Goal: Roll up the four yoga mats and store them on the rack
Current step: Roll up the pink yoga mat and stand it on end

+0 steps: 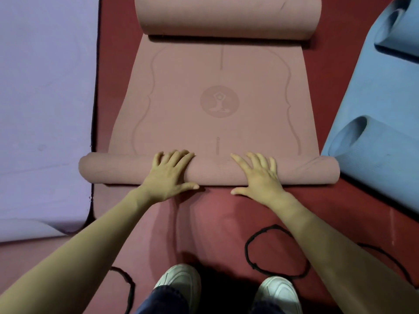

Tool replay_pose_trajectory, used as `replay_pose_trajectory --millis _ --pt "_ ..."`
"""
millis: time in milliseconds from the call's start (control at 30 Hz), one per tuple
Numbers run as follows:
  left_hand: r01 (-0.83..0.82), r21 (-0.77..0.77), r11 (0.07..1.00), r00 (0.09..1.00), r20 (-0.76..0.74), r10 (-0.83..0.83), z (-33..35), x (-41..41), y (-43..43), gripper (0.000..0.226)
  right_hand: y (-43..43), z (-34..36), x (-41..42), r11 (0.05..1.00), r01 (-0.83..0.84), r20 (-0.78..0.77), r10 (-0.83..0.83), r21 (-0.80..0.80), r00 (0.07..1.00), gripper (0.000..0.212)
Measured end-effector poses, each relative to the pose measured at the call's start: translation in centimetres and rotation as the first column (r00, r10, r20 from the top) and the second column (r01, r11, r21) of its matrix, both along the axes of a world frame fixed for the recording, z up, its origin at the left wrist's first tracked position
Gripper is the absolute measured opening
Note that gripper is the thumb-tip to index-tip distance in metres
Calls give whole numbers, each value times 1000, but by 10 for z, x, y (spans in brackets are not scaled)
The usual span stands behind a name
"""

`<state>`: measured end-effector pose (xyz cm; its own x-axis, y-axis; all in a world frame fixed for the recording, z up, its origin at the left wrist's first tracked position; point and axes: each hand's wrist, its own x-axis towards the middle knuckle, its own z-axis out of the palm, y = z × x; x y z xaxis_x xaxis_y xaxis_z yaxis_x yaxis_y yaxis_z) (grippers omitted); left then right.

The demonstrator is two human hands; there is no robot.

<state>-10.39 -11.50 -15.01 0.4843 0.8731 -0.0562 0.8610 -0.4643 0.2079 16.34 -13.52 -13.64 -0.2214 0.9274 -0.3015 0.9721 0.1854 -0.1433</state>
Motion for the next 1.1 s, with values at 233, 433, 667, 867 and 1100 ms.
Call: replay_pose_trajectory --millis 233,433,667,867,1100 --pt "60 -7 998 986 -158 -60 3 -5 22 105 21 7 -1 1000 18 8 -18 -15 1000 91" --pt "107 94 990 988 -125 -95 1 -12 5 93 0 10 -8 996 -19 19 17 87 1000 84" --pt "95 146 985 994 -75 -84 0 -22 -56 81 -58 -5 -13 977 -37 2 37 208 999 85" --pt "87 134 987 993 -85 -76 -3 -22 -106 78 -106 -7 -10 969 -34 -51 48 246 998 87" --pt "63 2 998 995 -78 -62 2 -25 -100 83 -124 2 -13 941 141 -169 -92 307 981 83"
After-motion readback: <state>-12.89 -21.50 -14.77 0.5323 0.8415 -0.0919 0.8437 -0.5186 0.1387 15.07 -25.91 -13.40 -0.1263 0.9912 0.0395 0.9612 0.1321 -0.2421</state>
